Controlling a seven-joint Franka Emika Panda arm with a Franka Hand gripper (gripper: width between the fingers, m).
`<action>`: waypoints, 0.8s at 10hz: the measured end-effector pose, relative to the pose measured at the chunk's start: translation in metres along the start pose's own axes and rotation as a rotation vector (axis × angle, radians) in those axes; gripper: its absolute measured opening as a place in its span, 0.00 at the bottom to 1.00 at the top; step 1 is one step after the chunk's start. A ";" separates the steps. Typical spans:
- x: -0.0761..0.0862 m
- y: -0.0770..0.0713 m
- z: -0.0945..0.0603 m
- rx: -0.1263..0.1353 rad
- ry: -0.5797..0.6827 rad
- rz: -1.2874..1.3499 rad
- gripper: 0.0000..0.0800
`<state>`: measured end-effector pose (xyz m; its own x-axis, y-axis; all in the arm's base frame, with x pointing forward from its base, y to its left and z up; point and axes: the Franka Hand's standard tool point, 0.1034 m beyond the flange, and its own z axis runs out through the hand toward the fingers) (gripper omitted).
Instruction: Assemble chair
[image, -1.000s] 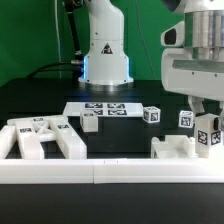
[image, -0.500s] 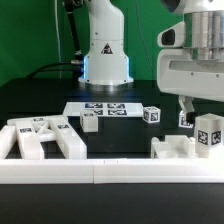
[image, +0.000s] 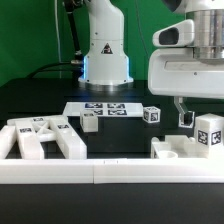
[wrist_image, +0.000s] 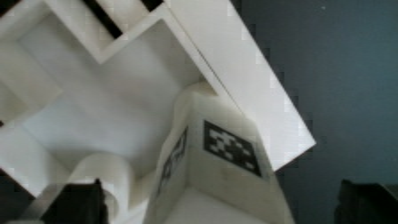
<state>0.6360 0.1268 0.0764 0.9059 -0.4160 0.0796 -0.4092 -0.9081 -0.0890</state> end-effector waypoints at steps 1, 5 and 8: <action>0.000 -0.001 0.000 0.001 0.001 -0.075 0.81; 0.002 0.001 0.000 0.000 0.002 -0.357 0.81; 0.003 0.004 0.000 -0.005 0.002 -0.583 0.81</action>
Offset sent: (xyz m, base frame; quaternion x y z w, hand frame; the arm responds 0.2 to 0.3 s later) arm 0.0017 0.0022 0.0044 0.0103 -0.0002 -0.2209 0.9752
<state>0.6371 0.1222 0.0762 0.9815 0.1527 0.1158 0.1566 -0.9873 -0.0253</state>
